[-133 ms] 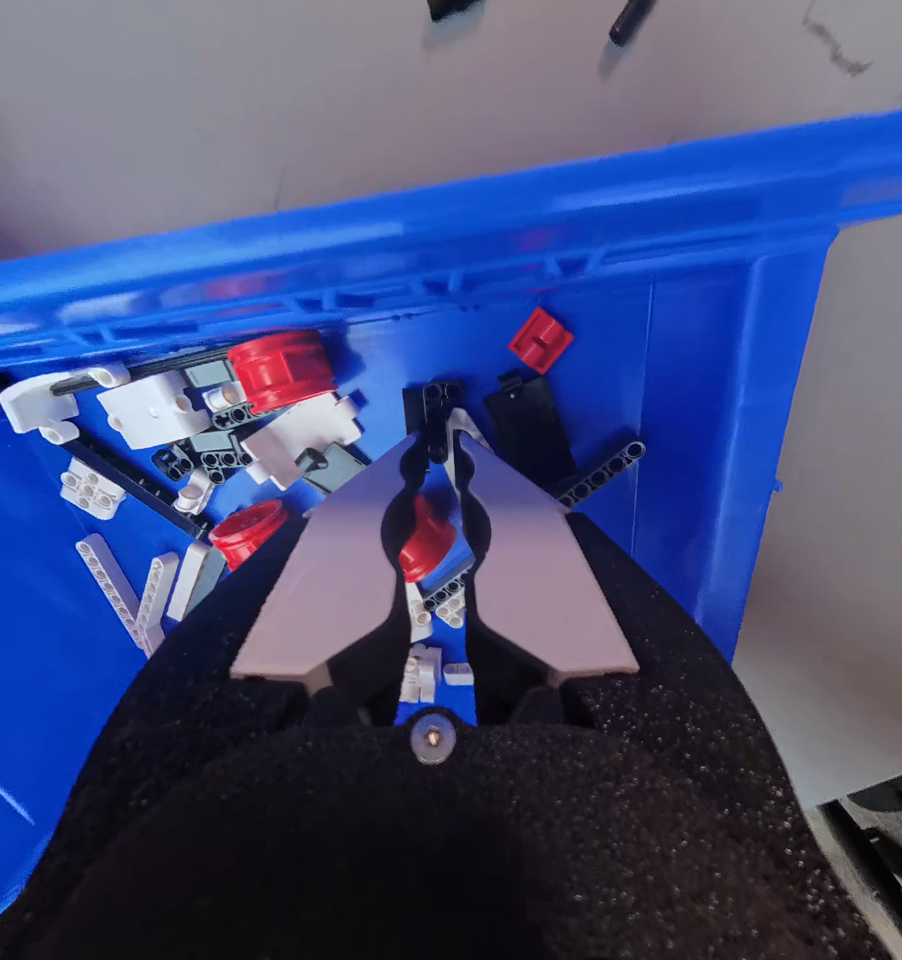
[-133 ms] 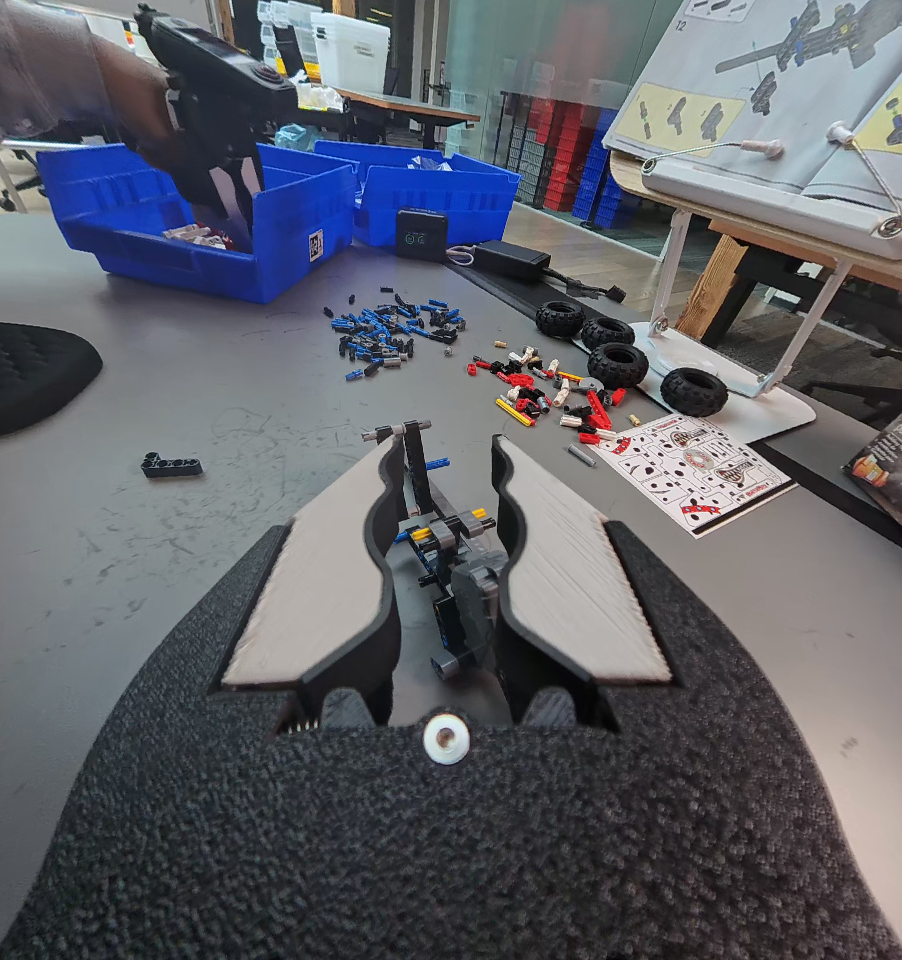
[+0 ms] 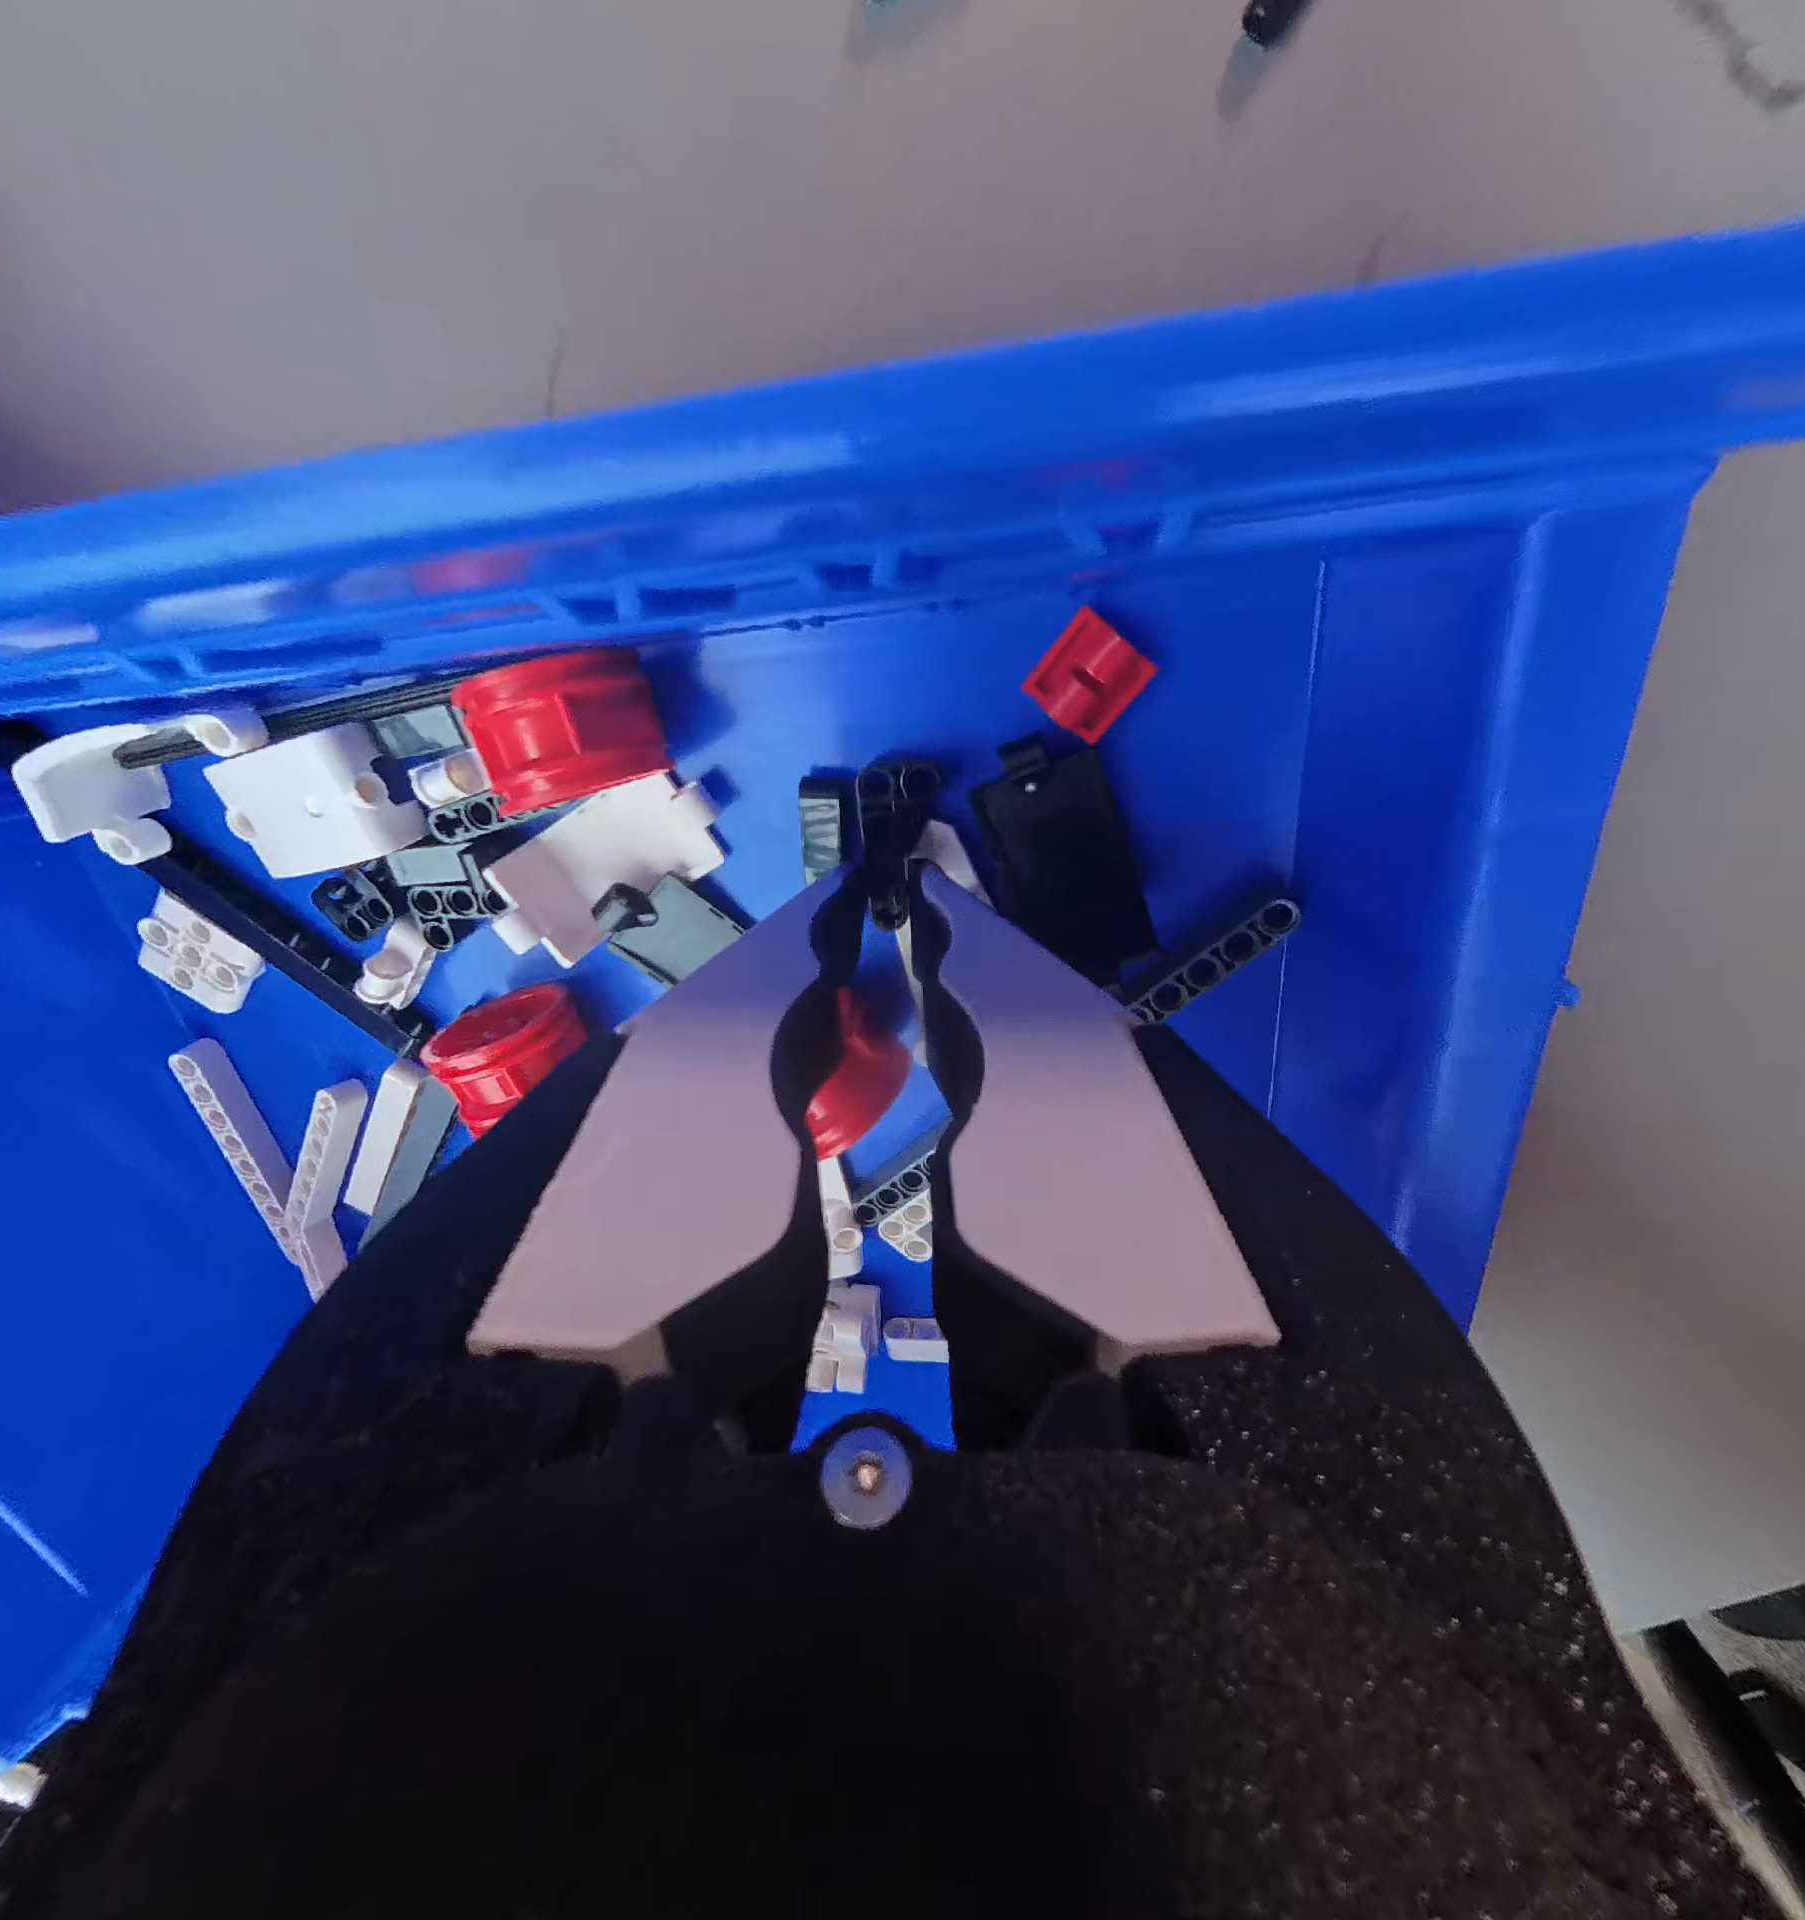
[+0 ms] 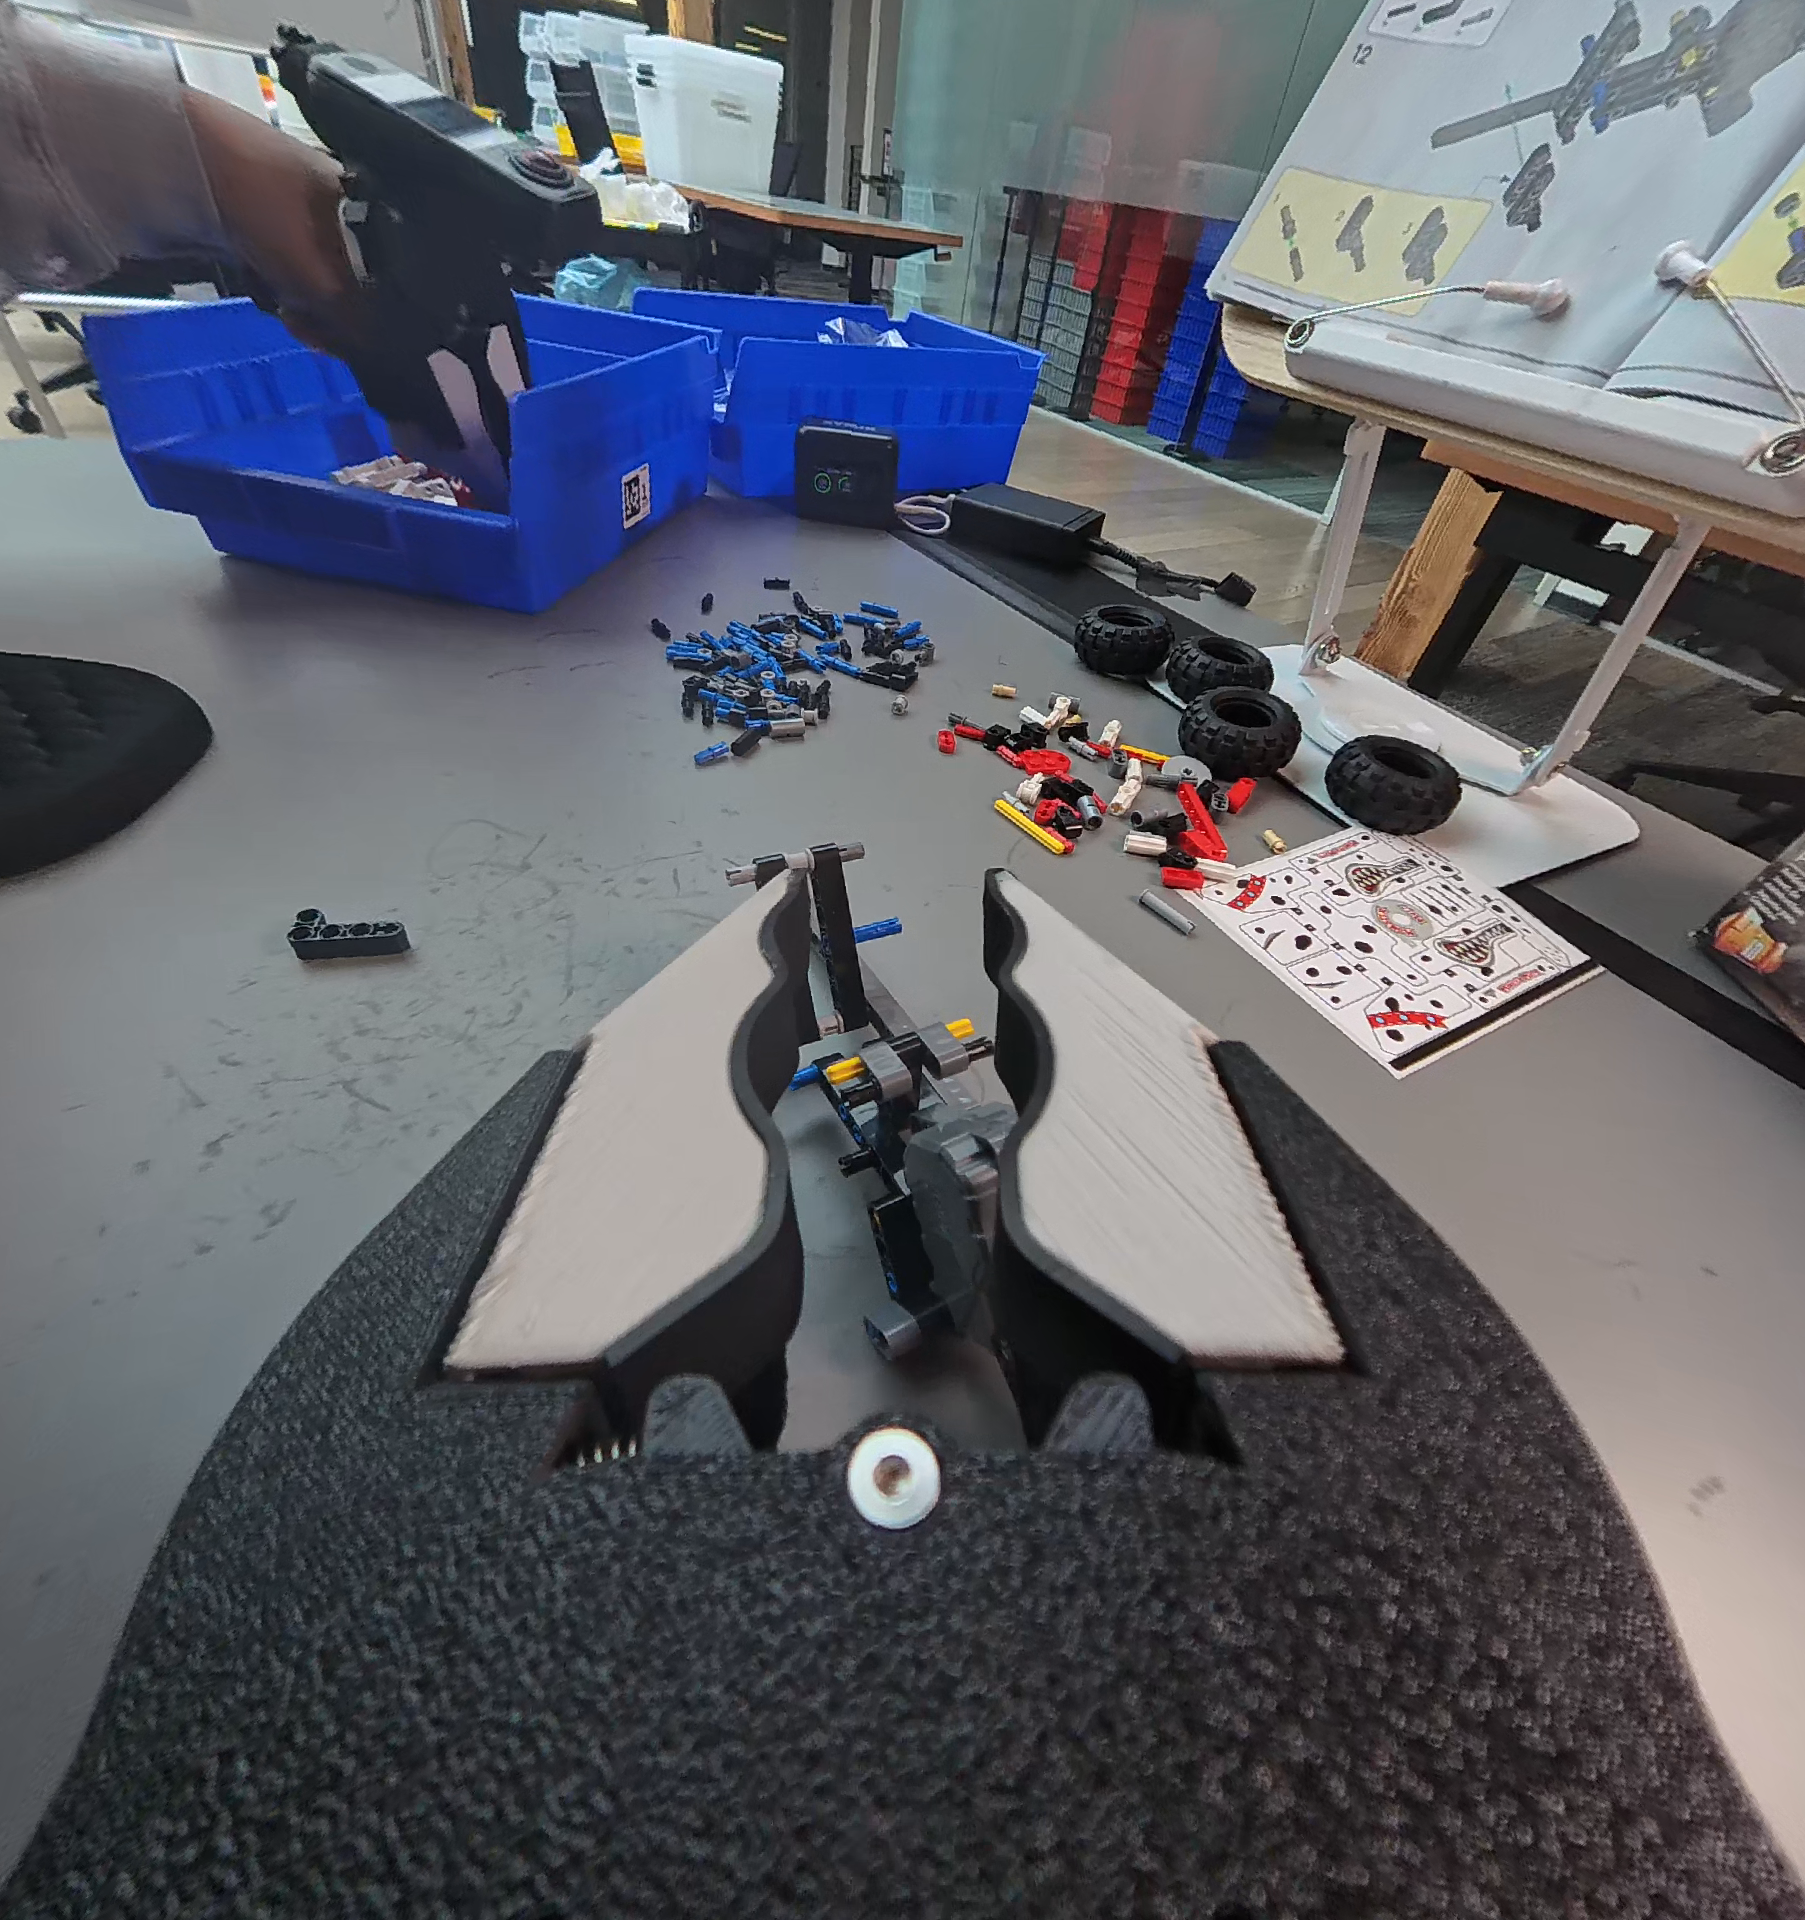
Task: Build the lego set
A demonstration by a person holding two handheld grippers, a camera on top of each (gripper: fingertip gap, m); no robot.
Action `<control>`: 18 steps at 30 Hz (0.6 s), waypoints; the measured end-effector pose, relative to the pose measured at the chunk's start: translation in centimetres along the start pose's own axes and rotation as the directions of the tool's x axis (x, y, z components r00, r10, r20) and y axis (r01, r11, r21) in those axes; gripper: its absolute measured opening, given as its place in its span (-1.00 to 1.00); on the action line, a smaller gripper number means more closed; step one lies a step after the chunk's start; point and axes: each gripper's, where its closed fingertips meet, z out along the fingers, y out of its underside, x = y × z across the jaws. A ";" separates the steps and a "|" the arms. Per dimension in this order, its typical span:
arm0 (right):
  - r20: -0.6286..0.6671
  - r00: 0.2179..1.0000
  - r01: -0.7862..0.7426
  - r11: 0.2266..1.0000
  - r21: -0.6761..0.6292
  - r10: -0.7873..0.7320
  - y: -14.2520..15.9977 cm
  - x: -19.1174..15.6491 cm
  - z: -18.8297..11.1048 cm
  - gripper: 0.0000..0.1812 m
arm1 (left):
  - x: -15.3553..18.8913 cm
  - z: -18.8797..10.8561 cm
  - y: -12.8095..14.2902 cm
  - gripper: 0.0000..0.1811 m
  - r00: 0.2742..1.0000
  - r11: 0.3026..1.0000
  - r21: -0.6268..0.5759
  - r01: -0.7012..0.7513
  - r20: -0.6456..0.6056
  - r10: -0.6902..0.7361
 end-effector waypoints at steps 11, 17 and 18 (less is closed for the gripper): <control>-0.007 1.000 0.016 1.000 0.007 -0.016 -0.4 -0.1 -0.2 -0.64 | 0.1 0.3 -0.3 -0.86 0.999 1.000 0.003 -0.031 0.036 0.031; -0.007 1.000 0.018 1.000 0.002 -0.018 -0.3 -0.1 -0.2 -0.64 | -1.2 -0.2 -0.1 -0.88 0.997 0.999 0.044 0.010 0.076 -0.013; -0.009 1.000 0.017 1.000 0.004 -0.017 -0.3 -0.1 -0.2 -0.64 | -1.8 -1.0 -0.1 -0.87 0.995 0.997 0.069 0.021 0.096 -0.027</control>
